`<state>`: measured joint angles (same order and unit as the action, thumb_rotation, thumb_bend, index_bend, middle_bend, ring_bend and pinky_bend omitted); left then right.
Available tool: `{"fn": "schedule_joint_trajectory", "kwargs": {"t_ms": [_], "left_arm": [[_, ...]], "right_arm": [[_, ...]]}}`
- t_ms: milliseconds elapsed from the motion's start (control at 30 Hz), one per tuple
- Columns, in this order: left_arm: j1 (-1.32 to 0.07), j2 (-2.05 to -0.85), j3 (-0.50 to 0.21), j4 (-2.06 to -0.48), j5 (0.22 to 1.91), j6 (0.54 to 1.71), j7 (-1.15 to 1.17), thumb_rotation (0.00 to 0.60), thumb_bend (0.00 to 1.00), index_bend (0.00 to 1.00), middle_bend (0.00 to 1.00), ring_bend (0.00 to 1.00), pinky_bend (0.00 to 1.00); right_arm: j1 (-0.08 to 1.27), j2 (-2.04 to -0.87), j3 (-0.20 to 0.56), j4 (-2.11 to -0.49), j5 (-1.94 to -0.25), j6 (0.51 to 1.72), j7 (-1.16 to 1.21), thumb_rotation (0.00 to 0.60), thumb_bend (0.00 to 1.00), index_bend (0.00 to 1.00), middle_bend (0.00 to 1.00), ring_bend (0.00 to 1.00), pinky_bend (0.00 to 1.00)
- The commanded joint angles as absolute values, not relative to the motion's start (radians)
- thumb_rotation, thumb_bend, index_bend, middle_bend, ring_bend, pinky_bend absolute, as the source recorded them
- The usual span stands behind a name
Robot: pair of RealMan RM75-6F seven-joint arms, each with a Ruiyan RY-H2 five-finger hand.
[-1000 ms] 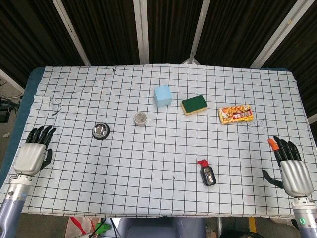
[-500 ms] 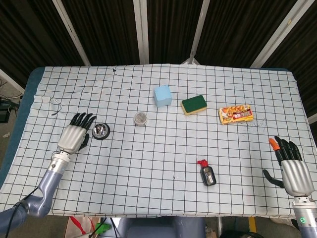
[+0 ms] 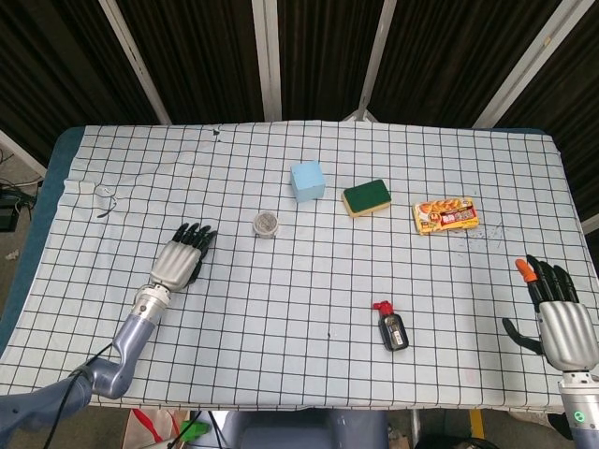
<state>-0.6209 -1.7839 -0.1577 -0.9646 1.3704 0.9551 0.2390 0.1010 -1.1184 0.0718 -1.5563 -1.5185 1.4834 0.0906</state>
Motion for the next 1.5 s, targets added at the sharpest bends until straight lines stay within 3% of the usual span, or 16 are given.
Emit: {"fn": "schedule_joint_trajectory", "kwargs": {"t_ms": [33, 233, 400, 833, 1100, 1267, 1500], "left_arm": [[-0.624, -1.801, -0.145, -0.942, 1.370, 0.956, 0.244, 0.600, 0.85, 0.04, 0.04, 0.00, 0.01], [-0.628, -1.815, -0.138, -0.907, 1.354, 0.937, 0.239, 0.600, 0.85, 0.04, 0.04, 0.00, 0.01], [-0.632, -1.790, -0.147, -0.953, 1.372, 0.991, 0.251, 0.600, 0.85, 0.04, 0.04, 0.00, 0.01], [-0.538, -1.531, -0.181, -1.398, 1.381, 1.227, 0.408, 0.600, 0.85, 0.04, 0.04, 0.00, 0.01], [-0.306, -1.293, -0.048, -1.703, 1.385, 1.439, 0.448, 0.600, 0.85, 0.04, 0.05, 0.00, 0.01], [-0.220, -1.228, 0.010, -1.728, 1.382, 1.484, 0.372, 0.600, 0.85, 0.04, 0.05, 0.00, 0.01], [-0.159, -1.196, 0.018, -1.701, 1.369, 1.515, 0.272, 0.600, 0.85, 0.04, 0.04, 0.00, 0.01]], "right_arm": [[0.100, -1.117, 0.072, -1.555, -1.520, 1.486, 0.095, 0.600, 0.30, 0.08, 0.00, 0.02, 0.00], [0.098, -1.116, 0.073, -1.554, -1.524, 1.493, 0.102, 0.600, 0.31, 0.08, 0.00, 0.02, 0.00], [0.098, -1.116, 0.073, -1.556, -1.526, 1.494, 0.099, 0.600, 0.30, 0.08, 0.00, 0.02, 0.00], [0.099, -1.117, 0.071, -1.559, -1.534, 1.496, 0.097, 0.600, 0.30, 0.08, 0.00, 0.02, 0.00], [0.100, -1.118, 0.071, -1.560, -1.535, 1.495, 0.096, 0.600, 0.30, 0.08, 0.00, 0.02, 0.00], [0.102, -1.120, 0.068, -1.566, -1.542, 1.493, 0.085, 0.600, 0.30, 0.08, 0.00, 0.02, 0.00], [0.107, -1.125, 0.063, -1.571, -1.544, 1.481, 0.064, 0.600, 0.30, 0.08, 0.00, 0.02, 0.00]]}}
